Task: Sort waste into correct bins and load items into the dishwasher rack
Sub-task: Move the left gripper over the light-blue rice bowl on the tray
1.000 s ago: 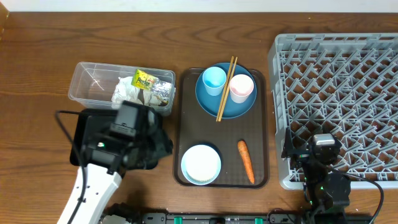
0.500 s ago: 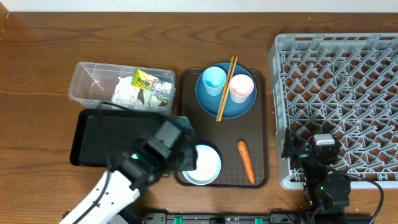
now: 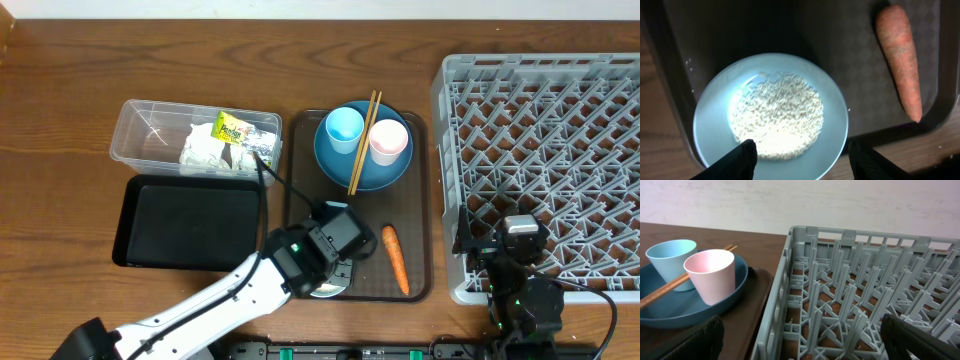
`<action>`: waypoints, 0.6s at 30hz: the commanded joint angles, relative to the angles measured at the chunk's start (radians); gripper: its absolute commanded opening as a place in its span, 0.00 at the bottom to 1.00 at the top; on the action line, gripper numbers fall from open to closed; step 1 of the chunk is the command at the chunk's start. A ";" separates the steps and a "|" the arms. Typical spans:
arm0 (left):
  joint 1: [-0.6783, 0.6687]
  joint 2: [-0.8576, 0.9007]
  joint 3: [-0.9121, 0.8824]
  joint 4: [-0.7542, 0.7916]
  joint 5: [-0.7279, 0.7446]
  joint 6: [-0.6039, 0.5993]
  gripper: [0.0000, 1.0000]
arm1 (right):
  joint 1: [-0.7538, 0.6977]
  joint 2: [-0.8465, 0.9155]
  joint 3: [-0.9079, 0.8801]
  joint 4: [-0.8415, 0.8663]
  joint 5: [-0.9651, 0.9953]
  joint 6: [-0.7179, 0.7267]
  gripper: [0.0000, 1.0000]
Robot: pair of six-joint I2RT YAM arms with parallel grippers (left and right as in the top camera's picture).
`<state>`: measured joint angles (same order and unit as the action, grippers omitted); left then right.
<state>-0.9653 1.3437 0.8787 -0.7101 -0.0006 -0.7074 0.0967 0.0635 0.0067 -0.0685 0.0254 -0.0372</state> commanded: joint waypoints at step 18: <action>-0.192 0.010 0.029 0.110 -0.196 -0.013 0.62 | 0.008 0.000 -0.001 -0.003 0.000 -0.005 0.99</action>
<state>-1.1542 1.3483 0.8806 -0.6048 -0.1497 -0.7109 0.0967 0.0635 0.0067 -0.0685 0.0254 -0.0372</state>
